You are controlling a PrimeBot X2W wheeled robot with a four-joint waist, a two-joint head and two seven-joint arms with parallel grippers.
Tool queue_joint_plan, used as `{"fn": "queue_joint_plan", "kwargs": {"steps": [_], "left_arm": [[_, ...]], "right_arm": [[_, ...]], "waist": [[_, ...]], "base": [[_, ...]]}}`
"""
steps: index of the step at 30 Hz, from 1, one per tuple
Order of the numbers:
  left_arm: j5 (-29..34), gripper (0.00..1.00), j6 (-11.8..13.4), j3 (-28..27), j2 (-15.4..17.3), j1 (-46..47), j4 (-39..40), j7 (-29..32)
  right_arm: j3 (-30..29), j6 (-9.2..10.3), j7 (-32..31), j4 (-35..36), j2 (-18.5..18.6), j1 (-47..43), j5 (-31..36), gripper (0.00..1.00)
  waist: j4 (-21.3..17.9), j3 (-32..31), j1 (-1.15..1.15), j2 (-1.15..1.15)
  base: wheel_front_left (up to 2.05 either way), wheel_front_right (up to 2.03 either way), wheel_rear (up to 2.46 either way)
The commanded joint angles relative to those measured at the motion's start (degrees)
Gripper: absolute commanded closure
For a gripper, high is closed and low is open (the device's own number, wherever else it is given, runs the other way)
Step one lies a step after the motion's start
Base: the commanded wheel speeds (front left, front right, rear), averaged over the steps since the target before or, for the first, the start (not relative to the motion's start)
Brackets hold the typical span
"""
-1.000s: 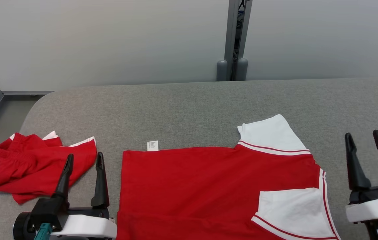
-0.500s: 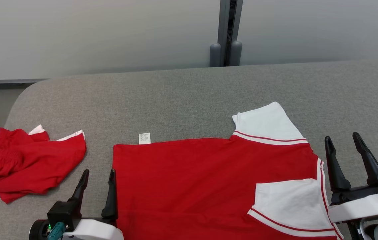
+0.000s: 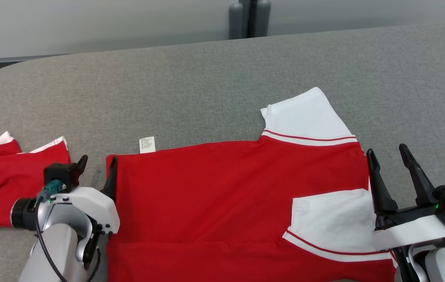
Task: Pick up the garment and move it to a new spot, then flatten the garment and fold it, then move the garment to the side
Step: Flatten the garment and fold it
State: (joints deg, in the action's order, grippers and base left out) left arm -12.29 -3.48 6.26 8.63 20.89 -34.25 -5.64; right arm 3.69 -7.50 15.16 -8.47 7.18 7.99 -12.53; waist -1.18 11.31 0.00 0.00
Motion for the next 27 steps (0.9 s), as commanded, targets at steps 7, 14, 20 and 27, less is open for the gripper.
{"fn": "queue_joint_plan", "kwargs": {"steps": [7, 14, 20, 27], "left_arm": [[-1.1, 0.0, -2.2, 1.5, 1.9, 6.8, -6.4, 5.7], [-1.3, 0.0, -2.1, 2.8, 2.4, 9.7, -11.5, 8.2], [-2.0, 0.88, -2.4, 3.1, 2.0, 10.5, -13.2, 7.0], [-3.0, 1.0, -2.6, 3.2, 1.3, 11.4, -14.5, 4.7]], "right_arm": [[-0.6, 0.01, 0.1, 0.1, -1.3, 1.7, 1.2, 0.0], [0.6, 0.01, 0.1, -0.7, -2.4, 2.5, 0.3, 0.0], [-0.1, 0.01, 0.1, -0.7, -2.3, 2.4, 0.1, 0.0], [0.1, 0.01, 0.1, -1.5, -1.9, 2.3, 0.2, 0.0]], "waist": [[-2.5, 3.3, 0.0, 0.0], [-3.3, 3.8, 0.0, 0.0], [-3.0, 3.7, 0.0, 0.0], [-2.3, 3.2, 0.0, 0.0]], "base": [[0.0, 0.0, 0.0], [0.0, 0.0, 0.0], [0.0, 0.0, 0.0], [0.0, 0.0, 0.0]]}}
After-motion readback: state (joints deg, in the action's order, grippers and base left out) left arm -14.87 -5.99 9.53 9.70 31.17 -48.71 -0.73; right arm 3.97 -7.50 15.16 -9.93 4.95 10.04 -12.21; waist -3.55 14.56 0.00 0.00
